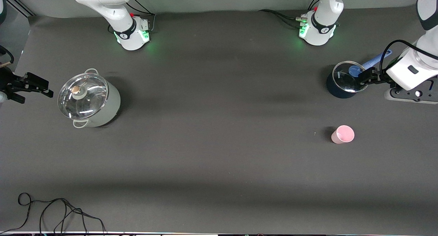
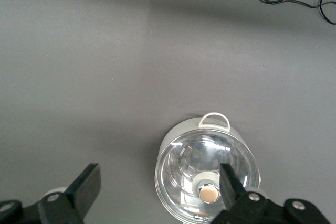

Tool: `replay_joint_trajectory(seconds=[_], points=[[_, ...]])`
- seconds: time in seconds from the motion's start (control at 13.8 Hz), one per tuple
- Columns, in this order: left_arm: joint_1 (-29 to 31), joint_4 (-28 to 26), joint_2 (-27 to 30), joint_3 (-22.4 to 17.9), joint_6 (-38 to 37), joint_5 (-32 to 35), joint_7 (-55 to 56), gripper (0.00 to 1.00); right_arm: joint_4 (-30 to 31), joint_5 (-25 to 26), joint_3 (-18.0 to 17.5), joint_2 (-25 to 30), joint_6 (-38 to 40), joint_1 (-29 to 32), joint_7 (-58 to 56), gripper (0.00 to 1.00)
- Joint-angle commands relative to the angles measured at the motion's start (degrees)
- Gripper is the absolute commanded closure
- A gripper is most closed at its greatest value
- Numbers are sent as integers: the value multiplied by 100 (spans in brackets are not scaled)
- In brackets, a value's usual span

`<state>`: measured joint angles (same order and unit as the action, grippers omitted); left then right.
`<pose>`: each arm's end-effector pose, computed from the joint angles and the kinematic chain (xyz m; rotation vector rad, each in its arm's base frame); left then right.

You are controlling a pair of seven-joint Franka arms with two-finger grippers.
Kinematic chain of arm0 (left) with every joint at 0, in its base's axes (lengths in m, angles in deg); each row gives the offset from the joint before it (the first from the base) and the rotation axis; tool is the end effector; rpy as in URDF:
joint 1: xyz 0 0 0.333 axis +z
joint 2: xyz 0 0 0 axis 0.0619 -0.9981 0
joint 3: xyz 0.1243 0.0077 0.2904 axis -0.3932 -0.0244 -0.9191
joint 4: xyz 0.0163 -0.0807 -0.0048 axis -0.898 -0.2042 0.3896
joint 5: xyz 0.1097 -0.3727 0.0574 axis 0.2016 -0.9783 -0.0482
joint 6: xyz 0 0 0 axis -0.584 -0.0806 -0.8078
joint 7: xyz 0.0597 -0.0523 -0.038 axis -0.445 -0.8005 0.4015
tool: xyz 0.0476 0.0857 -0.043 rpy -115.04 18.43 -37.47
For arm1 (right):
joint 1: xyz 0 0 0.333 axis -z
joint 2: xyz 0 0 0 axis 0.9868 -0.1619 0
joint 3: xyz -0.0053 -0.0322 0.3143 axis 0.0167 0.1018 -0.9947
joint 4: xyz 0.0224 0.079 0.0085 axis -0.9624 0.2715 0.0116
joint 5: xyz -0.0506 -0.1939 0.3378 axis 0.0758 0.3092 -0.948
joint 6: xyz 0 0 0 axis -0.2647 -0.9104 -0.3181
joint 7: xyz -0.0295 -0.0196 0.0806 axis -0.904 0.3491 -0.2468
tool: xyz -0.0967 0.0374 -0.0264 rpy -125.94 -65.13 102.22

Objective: Transfer pink cup from left to right arm
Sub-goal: 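Move the left gripper down toward the pink cup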

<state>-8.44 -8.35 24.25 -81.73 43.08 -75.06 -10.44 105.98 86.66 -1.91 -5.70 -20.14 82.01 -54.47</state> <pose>0.5425 -0.0405 0.5724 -3.0968 0.1967 0.1607 0.5571 -0.0521 0.6060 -3.0825 -0.2331 -0.0464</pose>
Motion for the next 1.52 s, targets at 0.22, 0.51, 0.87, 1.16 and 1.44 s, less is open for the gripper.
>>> replay_joint_trajectory(seconds=[0.22,0.51,0.87,1.16,1.44], points=[[6,-46,62,-27,-17,-63,-91,0,-68,110,-34,22,76,43,147,0],[6,-37,53,-35,-122,-63,-99,0,-181,101,-34,-48,85,61,164,0],[261,199,27,-70,-324,-20,-1975,0,-261,83,-34,-57,251,61,164,0],[840,569,9,-62,-430,-142,-4393,1,-243,92,-25,4,515,61,261,0],[1612,867,-262,-62,-377,-834,-6518,1,-252,92,-25,13,533,61,568,0]])
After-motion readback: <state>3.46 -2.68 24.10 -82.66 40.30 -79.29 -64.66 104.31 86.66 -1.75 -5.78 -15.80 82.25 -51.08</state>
